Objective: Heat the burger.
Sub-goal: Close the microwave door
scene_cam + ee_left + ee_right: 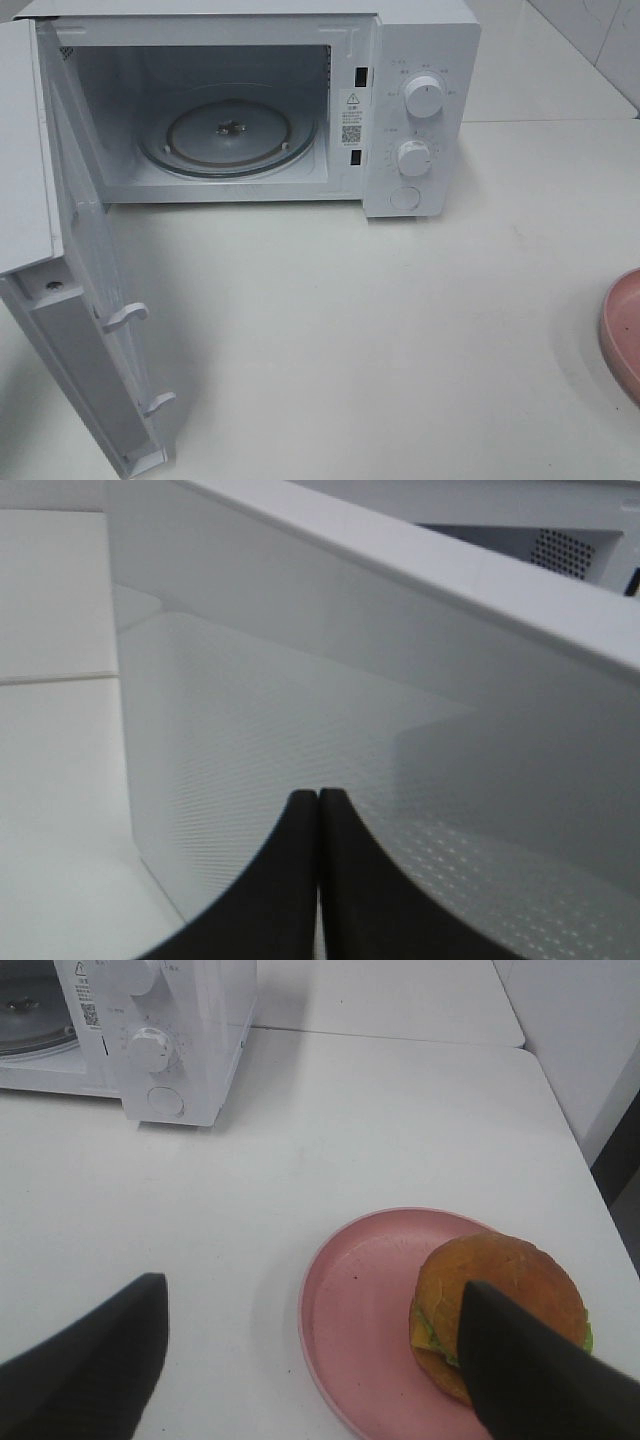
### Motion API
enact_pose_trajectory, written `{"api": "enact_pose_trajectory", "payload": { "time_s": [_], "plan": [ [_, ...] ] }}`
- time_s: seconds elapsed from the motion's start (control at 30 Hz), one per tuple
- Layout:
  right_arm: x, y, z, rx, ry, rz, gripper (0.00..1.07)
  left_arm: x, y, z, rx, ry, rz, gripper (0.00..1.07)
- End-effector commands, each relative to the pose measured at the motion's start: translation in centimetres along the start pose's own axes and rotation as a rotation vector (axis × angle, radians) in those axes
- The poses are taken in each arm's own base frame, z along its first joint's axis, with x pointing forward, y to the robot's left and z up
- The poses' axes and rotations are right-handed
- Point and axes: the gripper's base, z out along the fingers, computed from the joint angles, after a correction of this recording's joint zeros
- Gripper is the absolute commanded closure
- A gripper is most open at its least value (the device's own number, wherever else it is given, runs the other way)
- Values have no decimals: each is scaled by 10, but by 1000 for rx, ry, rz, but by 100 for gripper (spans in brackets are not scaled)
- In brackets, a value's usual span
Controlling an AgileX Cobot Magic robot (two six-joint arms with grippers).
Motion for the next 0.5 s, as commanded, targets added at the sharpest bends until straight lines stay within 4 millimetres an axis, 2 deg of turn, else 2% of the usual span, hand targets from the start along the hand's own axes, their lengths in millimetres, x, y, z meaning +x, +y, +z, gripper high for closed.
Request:
{"api": "enact_pose_trajectory", "payload": {
  "time_s": [0.03,0.27,0.5],
  "plan": [
    [2,0,-3,5,-24,7,33,1,-6,4,21,-15,-8,107],
    [2,0,-3,5,-24,7,33,6,-20,14,52,-26,-30,107],
    [2,0,-3,5,-24,7,33,0,-33,31,100,-36,-38,107]
  ]
}}
